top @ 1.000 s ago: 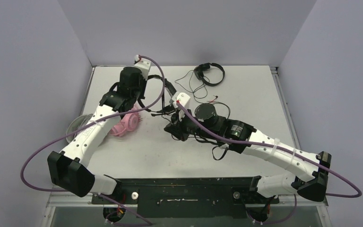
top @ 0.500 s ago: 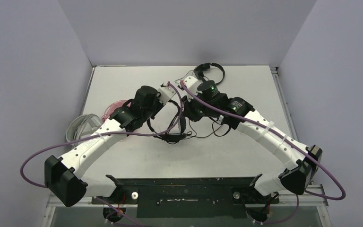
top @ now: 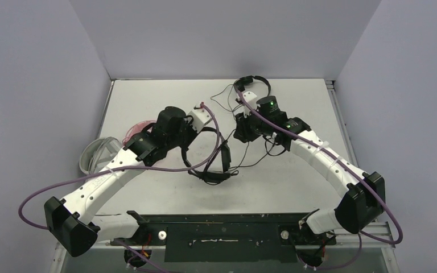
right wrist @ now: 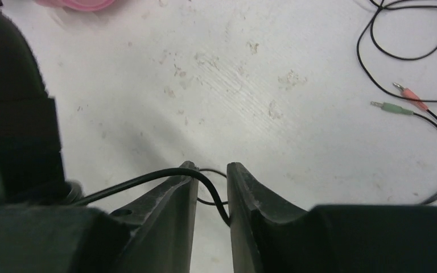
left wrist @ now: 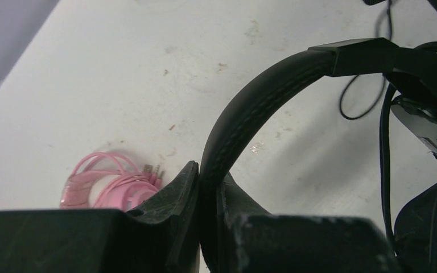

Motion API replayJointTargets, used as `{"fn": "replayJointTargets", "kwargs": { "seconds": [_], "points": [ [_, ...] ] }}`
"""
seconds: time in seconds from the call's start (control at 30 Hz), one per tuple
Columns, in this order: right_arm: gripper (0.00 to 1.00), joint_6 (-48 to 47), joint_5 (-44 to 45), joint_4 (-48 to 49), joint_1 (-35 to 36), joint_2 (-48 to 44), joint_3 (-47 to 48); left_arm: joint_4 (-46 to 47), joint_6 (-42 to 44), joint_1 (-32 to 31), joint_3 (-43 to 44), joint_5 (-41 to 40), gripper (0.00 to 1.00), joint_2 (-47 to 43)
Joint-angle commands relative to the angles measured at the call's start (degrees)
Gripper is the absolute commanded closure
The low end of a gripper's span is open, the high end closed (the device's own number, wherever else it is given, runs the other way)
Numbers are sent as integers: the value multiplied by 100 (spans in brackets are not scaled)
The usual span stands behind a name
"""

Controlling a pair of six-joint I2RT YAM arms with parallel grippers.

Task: Wrap the headphones
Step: Wrap the headphones cable around the headphones.

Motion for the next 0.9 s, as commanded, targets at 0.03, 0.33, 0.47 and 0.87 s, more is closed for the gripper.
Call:
{"fn": "replayJointTargets", "kwargs": {
  "seconds": [0.03,0.33,0.47,0.87],
  "points": [
    [71,170,-674,2063,-210,-691,-1020,-521,-1092,-31,712,1360,100,-68],
    [60,969,-1358,4847,-608,-1660,-2885,-460,-2921,-14,1189,2099,100,-97],
    [52,1109,-1561,5597,-662,-1681,-3229,-639,-3386,-13,1653,2332,100,35],
    [39,1054,-942,6120,-719,-1827,-4012,-1873,-4159,188,3154,1518,100,767]
  ]
}}
